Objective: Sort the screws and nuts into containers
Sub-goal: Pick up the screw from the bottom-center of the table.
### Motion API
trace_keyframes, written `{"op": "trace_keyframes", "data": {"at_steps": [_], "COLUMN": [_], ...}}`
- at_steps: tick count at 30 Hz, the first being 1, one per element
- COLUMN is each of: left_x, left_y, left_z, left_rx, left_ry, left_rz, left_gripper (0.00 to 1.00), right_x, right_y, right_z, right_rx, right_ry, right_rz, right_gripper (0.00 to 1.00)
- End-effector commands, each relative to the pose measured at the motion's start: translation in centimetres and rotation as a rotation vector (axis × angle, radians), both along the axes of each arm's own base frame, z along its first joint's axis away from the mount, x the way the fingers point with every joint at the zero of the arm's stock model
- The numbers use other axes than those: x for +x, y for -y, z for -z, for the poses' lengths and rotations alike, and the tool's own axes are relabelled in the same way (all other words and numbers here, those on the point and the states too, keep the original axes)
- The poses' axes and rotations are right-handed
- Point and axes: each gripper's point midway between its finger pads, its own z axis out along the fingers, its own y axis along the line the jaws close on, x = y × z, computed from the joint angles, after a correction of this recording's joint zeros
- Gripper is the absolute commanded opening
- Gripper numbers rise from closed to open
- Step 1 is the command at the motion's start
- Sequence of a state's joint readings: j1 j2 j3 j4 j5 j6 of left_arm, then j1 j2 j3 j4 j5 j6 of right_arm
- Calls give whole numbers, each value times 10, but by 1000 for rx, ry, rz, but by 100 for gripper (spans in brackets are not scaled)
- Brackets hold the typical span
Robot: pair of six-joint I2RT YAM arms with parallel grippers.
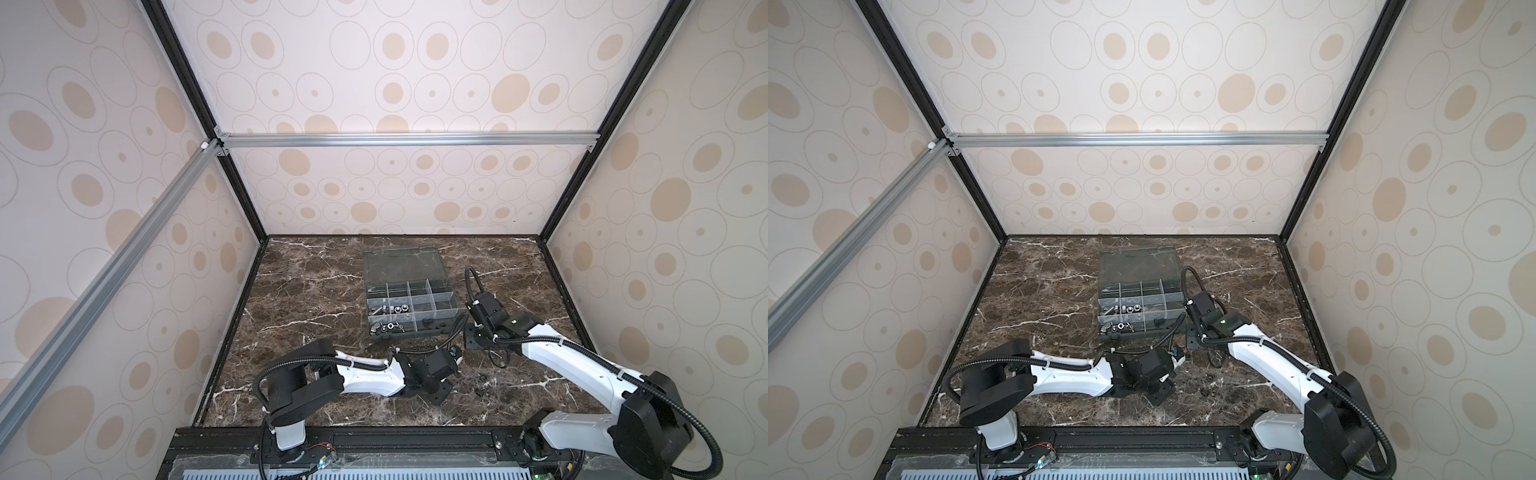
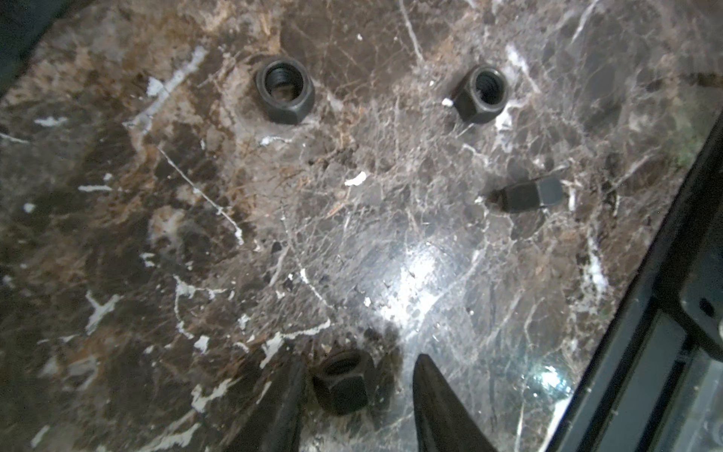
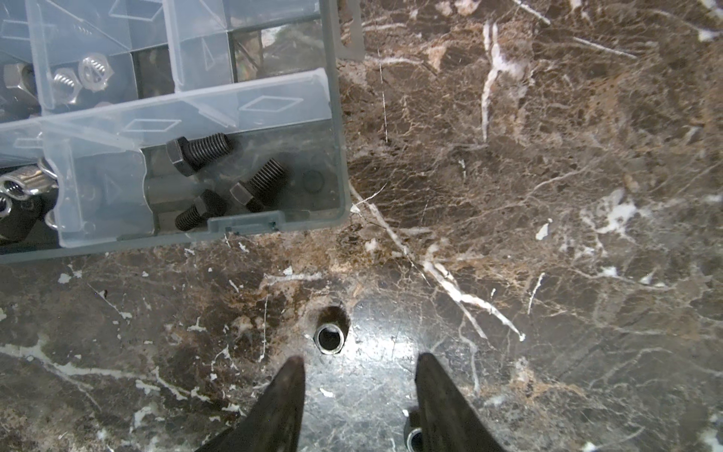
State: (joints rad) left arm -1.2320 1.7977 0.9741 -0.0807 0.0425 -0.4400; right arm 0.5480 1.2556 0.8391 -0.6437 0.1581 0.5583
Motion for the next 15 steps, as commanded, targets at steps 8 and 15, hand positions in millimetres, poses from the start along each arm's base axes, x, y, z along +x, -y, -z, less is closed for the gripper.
{"op": "trace_keyframes", "data": {"at_steps": [8, 15], "left_x": [2, 0], "left_y": [6, 6], "left_z": [2, 4], "left_rx": [48, 53], "left_ry": [54, 54], "left_rz": [25, 32], "left_gripper": [35, 27], "right_x": [-3, -3], "right_y": [10, 11], "right_z": [-3, -4], "right_rx": [-12, -13], "right_ry": [4, 5], "right_rz": [26, 28], "right_gripper": [49, 49]}}
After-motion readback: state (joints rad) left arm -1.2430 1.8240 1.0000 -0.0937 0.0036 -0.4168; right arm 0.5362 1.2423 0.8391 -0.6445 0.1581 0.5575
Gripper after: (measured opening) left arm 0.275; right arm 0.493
